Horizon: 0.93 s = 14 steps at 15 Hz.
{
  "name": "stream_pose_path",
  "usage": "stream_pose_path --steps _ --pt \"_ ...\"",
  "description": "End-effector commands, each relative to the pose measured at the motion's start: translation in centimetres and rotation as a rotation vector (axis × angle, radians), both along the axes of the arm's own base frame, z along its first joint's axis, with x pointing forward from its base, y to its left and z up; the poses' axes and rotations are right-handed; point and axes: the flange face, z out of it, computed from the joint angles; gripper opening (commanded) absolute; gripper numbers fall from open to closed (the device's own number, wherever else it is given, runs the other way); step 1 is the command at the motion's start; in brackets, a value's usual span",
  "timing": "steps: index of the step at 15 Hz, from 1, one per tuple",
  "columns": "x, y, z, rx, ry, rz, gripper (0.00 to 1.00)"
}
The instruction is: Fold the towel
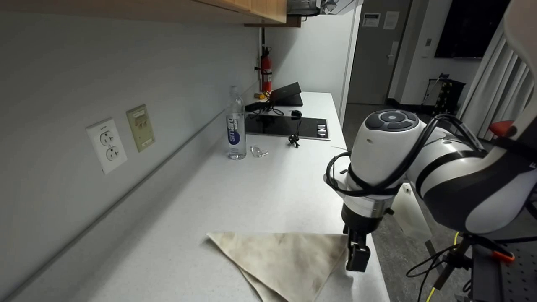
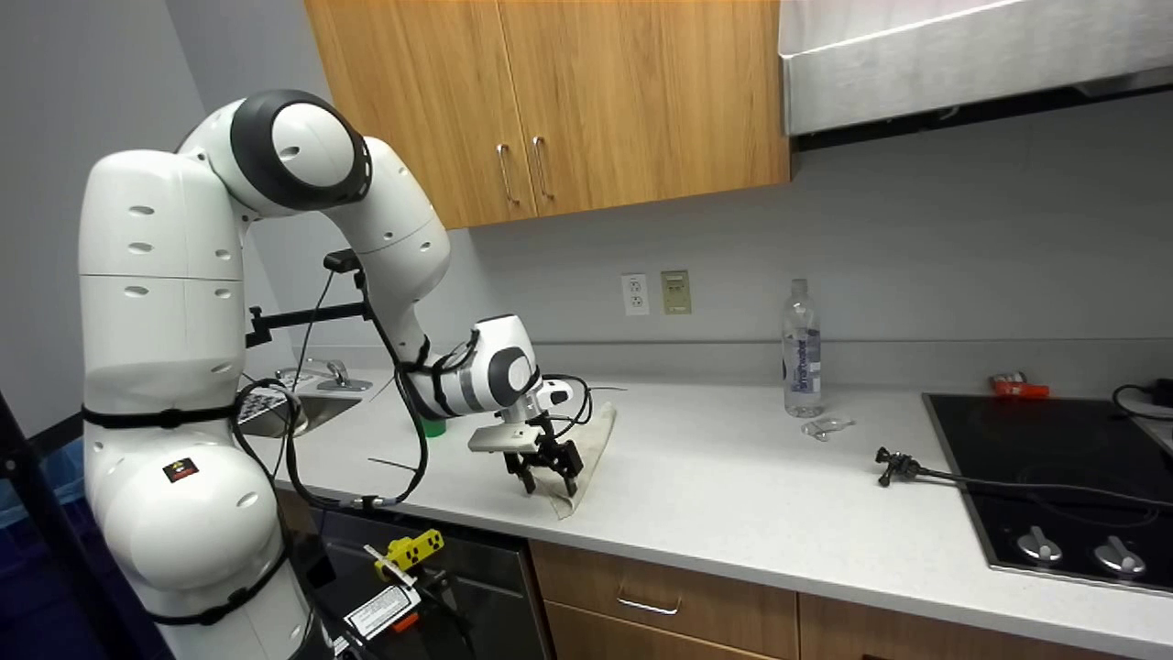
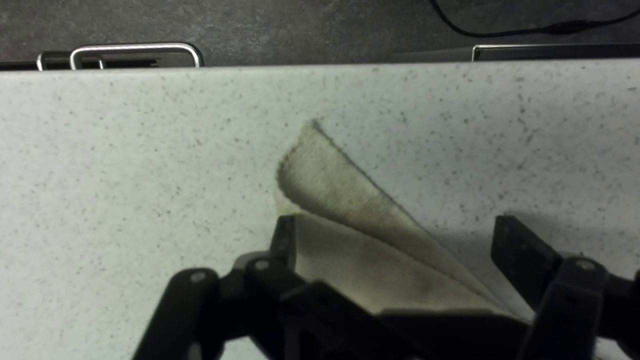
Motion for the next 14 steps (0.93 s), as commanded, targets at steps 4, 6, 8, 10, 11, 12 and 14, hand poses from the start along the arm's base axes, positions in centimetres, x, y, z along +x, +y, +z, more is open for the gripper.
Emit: stream_pose_path --steps 4,6,8,10,11,12,14 --pt "0.16 -0.19 0.08 -0.011 -0.006 0.007 1.00" --pt "0.18 -0.26 0.07 -0.012 -0.005 0.005 1.00" --pt "0.16 -0.33 0.05 -0.014 0.000 0.004 1.00" --pt "0.18 -0.39 0.04 -0.015 0.000 0.008 1.00" --pt "0.18 -0.38 0.03 -0.013 -0.001 0.011 1.00" --pt "0.13 -0.33 0.00 -0.009 0.003 0.006 1.00" --pt "0.12 -0.30 -0.03 -0.006 0.003 0.008 1.00"
